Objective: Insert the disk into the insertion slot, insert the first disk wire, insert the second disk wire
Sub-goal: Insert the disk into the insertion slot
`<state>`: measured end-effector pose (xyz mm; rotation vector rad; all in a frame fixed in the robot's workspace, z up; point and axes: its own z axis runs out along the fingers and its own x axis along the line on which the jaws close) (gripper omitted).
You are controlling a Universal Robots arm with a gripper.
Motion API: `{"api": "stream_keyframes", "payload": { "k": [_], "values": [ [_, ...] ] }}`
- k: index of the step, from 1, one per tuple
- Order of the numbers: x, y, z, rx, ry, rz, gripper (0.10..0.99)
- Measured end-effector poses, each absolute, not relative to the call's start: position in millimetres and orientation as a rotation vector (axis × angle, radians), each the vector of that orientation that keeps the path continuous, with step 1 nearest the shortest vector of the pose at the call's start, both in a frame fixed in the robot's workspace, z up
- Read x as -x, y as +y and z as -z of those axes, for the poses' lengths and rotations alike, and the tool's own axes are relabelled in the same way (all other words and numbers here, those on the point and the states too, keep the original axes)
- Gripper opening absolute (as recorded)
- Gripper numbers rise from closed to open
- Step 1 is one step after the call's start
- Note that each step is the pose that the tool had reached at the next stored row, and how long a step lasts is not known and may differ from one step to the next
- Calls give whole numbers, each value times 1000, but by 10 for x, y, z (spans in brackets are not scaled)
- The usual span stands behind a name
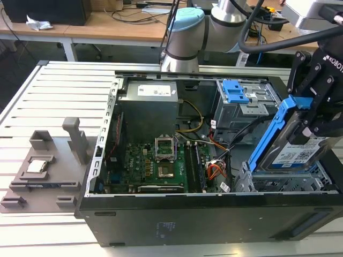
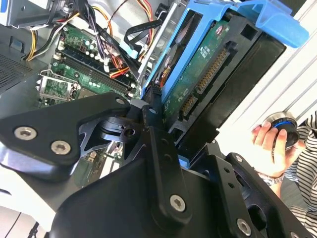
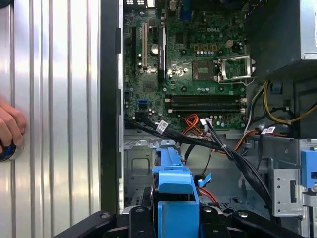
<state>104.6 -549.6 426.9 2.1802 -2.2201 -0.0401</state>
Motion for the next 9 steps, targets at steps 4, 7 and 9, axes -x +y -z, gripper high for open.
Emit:
{"api": "stream_keyframes", "payload": {
  "k": [4,7,9],
  "values": [
    [-1046,-5494,-4244,-2180,-2220,40,361],
    [-1046,-5494,-4226,-2180,-2220,40,361],
    [-1046,-5494,-4196,-2180,-2220,40,361]
  ]
}}
